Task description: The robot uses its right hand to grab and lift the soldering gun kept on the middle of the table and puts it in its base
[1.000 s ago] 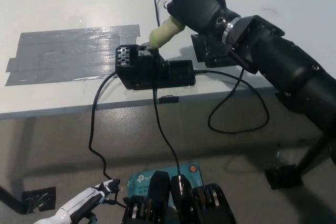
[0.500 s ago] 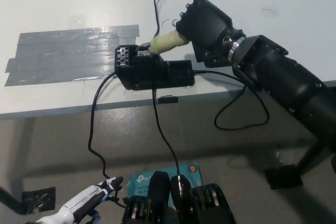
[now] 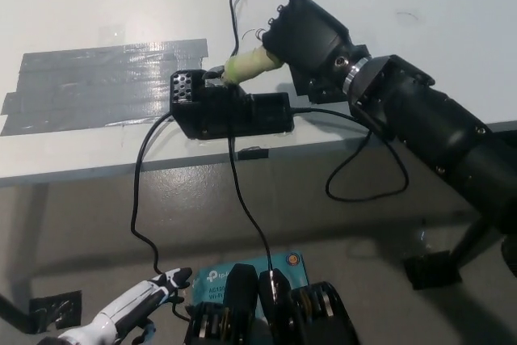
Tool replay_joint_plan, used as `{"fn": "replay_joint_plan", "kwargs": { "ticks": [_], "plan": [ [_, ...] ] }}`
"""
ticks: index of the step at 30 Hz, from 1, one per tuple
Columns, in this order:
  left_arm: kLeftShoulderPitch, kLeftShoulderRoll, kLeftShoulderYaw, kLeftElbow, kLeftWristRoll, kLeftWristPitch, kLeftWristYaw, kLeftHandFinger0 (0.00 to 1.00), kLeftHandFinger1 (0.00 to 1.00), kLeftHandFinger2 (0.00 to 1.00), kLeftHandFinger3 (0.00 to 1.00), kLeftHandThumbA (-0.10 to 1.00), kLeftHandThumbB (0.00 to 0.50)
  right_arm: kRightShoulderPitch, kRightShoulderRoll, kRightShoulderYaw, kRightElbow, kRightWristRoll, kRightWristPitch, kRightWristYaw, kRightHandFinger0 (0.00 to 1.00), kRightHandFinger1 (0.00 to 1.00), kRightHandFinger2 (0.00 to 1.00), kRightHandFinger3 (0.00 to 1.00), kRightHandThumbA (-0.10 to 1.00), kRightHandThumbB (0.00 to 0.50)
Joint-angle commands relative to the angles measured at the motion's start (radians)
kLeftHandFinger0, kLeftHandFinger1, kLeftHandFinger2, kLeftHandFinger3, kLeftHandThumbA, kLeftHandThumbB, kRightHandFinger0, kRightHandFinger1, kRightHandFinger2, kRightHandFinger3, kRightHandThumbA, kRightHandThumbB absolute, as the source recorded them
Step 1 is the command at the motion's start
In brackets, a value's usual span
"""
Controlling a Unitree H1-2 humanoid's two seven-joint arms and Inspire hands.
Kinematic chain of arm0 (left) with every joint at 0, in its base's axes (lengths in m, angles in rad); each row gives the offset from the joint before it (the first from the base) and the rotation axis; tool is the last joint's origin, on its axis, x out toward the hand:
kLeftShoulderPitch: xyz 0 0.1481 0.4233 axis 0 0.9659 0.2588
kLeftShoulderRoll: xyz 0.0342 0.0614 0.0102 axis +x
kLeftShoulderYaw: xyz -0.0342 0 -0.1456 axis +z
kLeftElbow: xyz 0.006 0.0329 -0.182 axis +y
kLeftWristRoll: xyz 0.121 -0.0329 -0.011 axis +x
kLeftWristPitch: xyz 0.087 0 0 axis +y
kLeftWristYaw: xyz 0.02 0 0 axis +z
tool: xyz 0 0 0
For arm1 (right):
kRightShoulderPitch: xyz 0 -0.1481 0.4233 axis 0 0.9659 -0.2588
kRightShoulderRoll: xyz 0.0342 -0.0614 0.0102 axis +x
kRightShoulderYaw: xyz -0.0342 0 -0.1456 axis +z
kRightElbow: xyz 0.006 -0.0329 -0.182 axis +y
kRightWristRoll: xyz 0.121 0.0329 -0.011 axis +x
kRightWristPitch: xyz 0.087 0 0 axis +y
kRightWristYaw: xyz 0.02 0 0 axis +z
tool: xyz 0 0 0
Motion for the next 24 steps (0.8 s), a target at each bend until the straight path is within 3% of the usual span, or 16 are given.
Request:
{"fn": "replay_joint_plan", "kwargs": {
  "ticks": [1, 2, 3, 4, 6, 10, 11, 17, 24],
  "plan": [
    [0.001, 0.008, 0.015, -0.022, 0.028, 0.012, -0.035, 1.0, 0.87, 1.0, 1.0, 1.0, 0.5, -0.058, 0.02, -0.029, -0.099, 0.032, 0.029, 0.133, 0.2, 0.13, 0.39, 1.0, -0.06, 0.201],
    [0.0, 0.006, 0.017, -0.021, 0.029, 0.012, -0.036, 1.0, 0.87, 1.0, 1.0, 1.0, 0.5, -0.059, 0.021, -0.029, -0.098, 0.031, 0.029, 0.135, 0.15, 0.08, 0.38, 1.0, -0.07, 0.203],
    [0.002, 0.006, 0.022, -0.024, 0.028, 0.012, -0.042, 1.0, 0.87, 1.0, 1.0, 1.0, 0.5, -0.056, 0.013, -0.022, -0.135, 0.007, 0.065, 0.236, 0.62, 0.74, 0.92, 1.0, 0.1, 0.39],
    [0.001, 0.006, 0.025, -0.022, 0.029, 0.012, -0.046, 1.0, 0.88, 1.0, 1.0, 1.0, 0.5, -0.052, 0.01, -0.014, -0.152, -0.019, 0.095, 0.287, 1.0, 1.0, 1.0, 1.0, 0.38, 0.498],
    [0.0, 0.005, 0.029, -0.018, 0.026, 0.012, -0.047, 1.0, 0.88, 1.0, 1.0, 1.0, 0.5, -0.052, 0.008, 0.01, -0.187, -0.074, 0.144, 0.405, 1.0, 1.0, 1.0, 1.0, 0.56, 0.5],
    [0.006, 0.003, 0.03, -0.016, 0.029, 0.012, -0.047, 1.0, 0.86, 0.99, 1.0, 1.0, 0.5, -0.032, 0.015, -0.007, -0.22, -0.052, 0.171, 0.509, 1.0, 1.0, 1.0, 1.0, 0.66, 0.5],
    [0.008, 0.008, 0.025, -0.013, 0.027, 0.012, -0.041, 1.0, 0.85, 0.97, 1.0, 1.0, 0.5, -0.021, 0.028, -0.027, -0.245, -0.026, 0.202, 0.61, 1.0, 1.0, 1.0, 1.0, 0.71, 0.5],
    [0.008, 0.006, 0.033, -0.012, 0.026, 0.012, -0.044, 1.0, 0.86, 0.99, 1.0, 1.0, 0.5, 0.011, 0.045, -0.078, -0.314, 0.037, 0.244, 0.762, 1.0, 1.0, 1.0, 1.0, 0.66, 0.5],
    [0.017, 0.01, 0.038, -0.008, 0.008, 0.012, -0.036, 1.0, 0.82, 0.94, 1.0, 1.0, 0.5, 0.001, 0.052, -0.101, -0.358, 0.047, 0.258, 0.867, 1.0, 1.0, 1.0, 1.0, 0.68, 0.5]
  ]
}}
